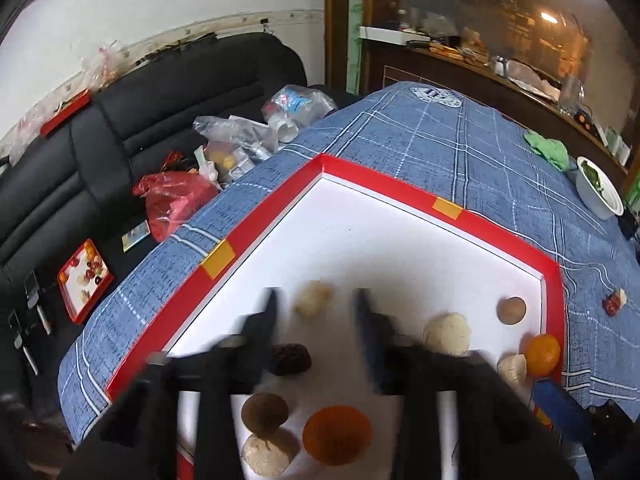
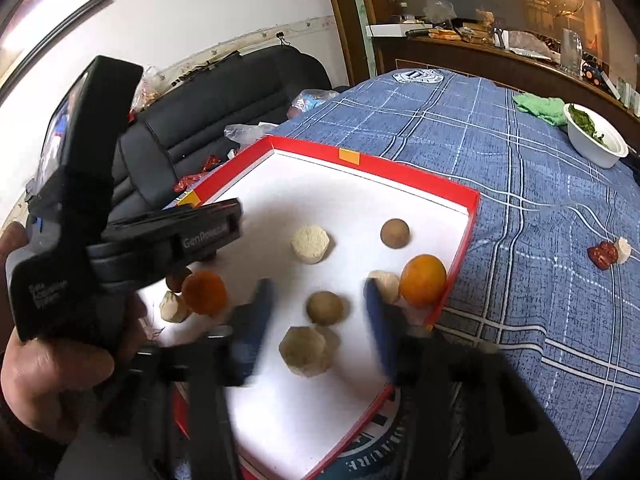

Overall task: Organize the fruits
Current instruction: 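Lower the held items into the tray and open both tools, then grasp a white round bun with the right tool while the left grasps a red date, then carry the bun and date into the tray and open both tools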

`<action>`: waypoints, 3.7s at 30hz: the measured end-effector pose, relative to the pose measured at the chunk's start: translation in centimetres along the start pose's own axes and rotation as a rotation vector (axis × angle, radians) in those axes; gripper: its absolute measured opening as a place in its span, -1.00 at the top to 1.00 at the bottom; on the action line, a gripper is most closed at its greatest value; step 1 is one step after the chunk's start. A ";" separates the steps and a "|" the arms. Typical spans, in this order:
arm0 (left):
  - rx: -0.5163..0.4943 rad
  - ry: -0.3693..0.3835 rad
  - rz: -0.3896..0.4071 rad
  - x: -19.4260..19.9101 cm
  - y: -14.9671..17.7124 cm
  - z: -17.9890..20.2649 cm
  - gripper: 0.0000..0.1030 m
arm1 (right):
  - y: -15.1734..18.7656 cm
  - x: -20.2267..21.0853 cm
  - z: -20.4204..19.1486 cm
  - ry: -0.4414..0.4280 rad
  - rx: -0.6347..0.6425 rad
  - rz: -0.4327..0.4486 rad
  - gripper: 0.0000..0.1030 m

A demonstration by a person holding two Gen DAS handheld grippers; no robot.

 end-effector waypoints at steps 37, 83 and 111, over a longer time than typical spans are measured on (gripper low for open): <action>-0.447 0.399 -0.040 2.9 7.3 18.9 -0.19 | -2.3 -3.0 29.4 0.333 -0.373 -0.095 0.05; -0.282 0.223 0.039 6.9 3.5 6.4 0.44 | -0.3 6.4 9.4 -0.038 -0.163 0.050 0.40; -0.002 0.059 0.298 3.8 2.3 0.4 -0.40 | 10.2 14.1 16.4 0.082 -0.397 0.203 -0.63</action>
Point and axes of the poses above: each gripper's, at about its wrist camera, not at the fingertips, and x roughly against the way its jaws point, z to its right, y to its underside, the point moved 1 cm from there along -x, roughly the way its jaws point, and after that the axes turned 13 degrees about y, right-handed, at the moved point
